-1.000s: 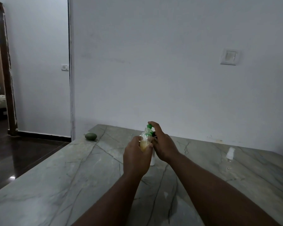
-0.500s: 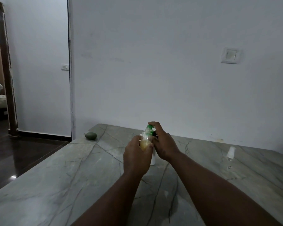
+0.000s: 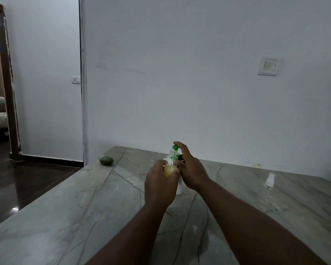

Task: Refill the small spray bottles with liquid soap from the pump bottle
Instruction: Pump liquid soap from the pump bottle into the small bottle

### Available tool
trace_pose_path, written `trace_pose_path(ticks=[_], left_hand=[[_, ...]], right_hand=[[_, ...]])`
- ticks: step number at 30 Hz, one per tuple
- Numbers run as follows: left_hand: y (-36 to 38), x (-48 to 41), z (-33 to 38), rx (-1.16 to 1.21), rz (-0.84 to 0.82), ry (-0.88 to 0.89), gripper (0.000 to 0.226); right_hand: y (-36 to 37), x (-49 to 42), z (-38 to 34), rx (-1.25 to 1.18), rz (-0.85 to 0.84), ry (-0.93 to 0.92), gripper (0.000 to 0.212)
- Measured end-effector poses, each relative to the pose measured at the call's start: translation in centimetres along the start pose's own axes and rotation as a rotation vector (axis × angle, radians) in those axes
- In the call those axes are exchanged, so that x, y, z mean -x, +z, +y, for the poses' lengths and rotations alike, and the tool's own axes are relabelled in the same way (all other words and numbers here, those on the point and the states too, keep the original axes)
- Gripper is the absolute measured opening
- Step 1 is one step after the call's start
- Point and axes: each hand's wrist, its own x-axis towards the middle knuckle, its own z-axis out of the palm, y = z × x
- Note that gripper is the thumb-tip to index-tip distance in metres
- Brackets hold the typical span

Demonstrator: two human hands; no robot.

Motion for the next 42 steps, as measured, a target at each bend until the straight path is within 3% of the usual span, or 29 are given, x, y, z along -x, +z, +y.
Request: trace_pose_path(ticks=[9, 17, 30, 38, 42], left_hand=[[0.07, 0.00, -0.22, -0.007, -0.006, -0.002, 0.034], [0.05, 0.15, -0.09, -0.017, 0.001, 0.000, 0.031], [0.14, 0.22, -0.16, -0.007, -0.007, 0.007, 0.029], [0.13, 0.26, 0.02, -0.004, -0.009, 0.013, 0.030], [0.07, 0.26, -0.08, 0.004, -0.012, 0.011, 0.031]], right_hand=[[0.22, -0.38, 0.19, -0.011, 0.005, 0.021, 0.047], [0.10, 0.02, 0.16, 0.003, 0.000, 0.010, 0.061], [0.32, -0.35, 0.26, -0.027, 0.021, 0.039, 0.047], [0.14, 0.07, 0.20, -0.007, 0.012, 0.024, 0.062], [0.22, -0.07, 0.25, -0.014, 0.019, 0.027, 0.060]])
